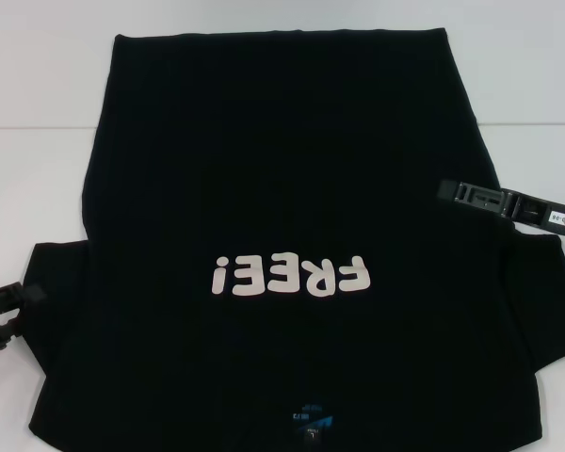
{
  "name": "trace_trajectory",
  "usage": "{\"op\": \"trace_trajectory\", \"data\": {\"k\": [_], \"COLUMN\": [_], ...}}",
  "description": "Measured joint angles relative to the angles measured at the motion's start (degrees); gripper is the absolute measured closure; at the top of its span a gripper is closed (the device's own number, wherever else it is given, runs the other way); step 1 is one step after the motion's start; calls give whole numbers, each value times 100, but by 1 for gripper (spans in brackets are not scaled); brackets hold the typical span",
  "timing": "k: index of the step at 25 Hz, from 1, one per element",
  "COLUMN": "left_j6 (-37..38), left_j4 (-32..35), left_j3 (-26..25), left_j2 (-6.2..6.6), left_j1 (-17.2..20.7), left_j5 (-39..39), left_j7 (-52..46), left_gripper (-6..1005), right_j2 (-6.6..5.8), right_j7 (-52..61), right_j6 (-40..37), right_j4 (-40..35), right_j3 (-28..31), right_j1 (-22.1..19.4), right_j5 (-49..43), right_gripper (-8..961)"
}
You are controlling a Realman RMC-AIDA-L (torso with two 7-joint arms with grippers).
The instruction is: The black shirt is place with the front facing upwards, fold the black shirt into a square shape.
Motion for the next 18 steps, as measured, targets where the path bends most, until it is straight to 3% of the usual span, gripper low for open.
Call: {"op": "trace_trajectory", "data": {"k": [1,3,9,14,18], "left_j6": [-1,-1,-1,0,-1], "left_j4": [1,13,13,-6,-12], "left_j3": [1,6,16,24,27], "left_j2": [2,2,1,9,9], "left_j1": [1,5,-1,-4,-6], "left_j5": [0,0,0,0,-2], "left_j7": [-2,-10,-15,-19,-26], "left_gripper": [136,352,555,828,966], "right_j2": [-1,-2,-4,-4,-4], "right_j7": [0,0,0,0,0], "right_j6": [0,0,0,-48,-51], "right_j4": [0,0,0,0,0], "right_j3": [2,3,22,57,69], "right_j1": [-2,-2,-2,-1,-1], "right_j5": [1,1,1,2,1], "right_gripper": [11,11,11,11,11]}}
